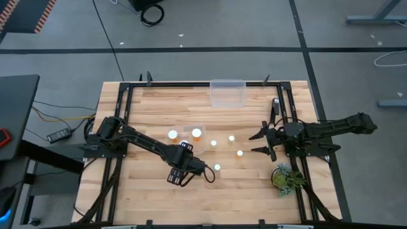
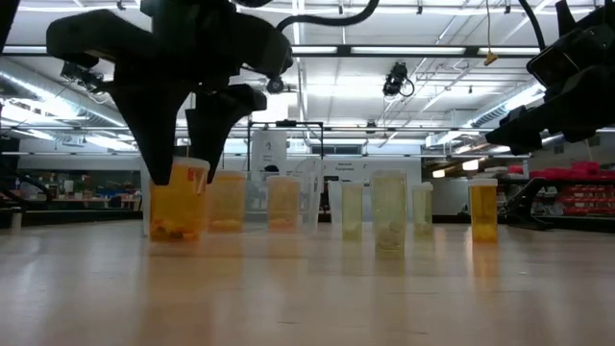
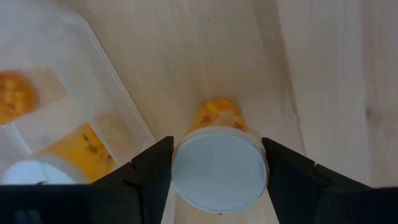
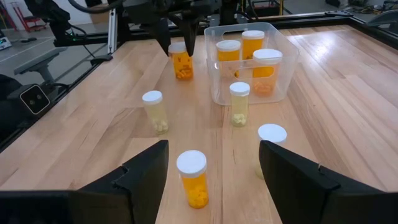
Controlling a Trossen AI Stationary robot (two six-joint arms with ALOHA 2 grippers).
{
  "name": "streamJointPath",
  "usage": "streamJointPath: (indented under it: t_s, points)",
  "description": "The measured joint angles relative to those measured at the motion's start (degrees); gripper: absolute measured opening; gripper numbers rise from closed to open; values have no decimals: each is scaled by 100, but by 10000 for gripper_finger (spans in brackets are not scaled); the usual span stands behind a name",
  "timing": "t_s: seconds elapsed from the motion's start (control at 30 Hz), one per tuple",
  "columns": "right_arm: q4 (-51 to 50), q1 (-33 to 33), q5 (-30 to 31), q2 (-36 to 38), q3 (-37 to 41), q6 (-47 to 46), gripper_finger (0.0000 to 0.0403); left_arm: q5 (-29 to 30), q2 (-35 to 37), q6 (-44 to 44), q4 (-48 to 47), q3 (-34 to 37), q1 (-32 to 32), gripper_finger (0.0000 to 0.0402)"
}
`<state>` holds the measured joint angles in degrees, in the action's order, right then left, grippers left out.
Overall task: Pick and place medicine bottles into bin by pill shape (circle, oval)
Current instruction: Put the large orange pill bottle into the bottom transparent bin
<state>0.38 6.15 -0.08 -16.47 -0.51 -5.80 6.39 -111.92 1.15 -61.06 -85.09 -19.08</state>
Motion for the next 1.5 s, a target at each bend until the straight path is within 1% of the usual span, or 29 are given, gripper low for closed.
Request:
streamJointPath:
  t_s: [0.13,0.37,0.47,0.63,0.87,1.07,1.23,1.5]
  points:
    - [2,0,2,2,-2,0,257,0,0,2,-165,-156,1,241]
    - [2,0,2,2,0,0,257,0,0,15,-419,-540,36,226]
    - [2,0,1,0,0,0,257,12,0,13,-628,-757,111,227]
    - [2,0,1,2,0,0,257,252,0,109,-904,-1157,229,236]
    - [2,0,2,0,0,0,257,657,0,445,-1007,-1582,415,229]
    - [2,0,0,2,0,2,257,921,0,608,-1007,-1690,680,236]
    - [2,0,1,2,0,1,257,1047,0,617,-1012,-1690,956,232]
    - [2,1,2,0,0,0,257,1008,0,466,-934,-1690,1445,238]
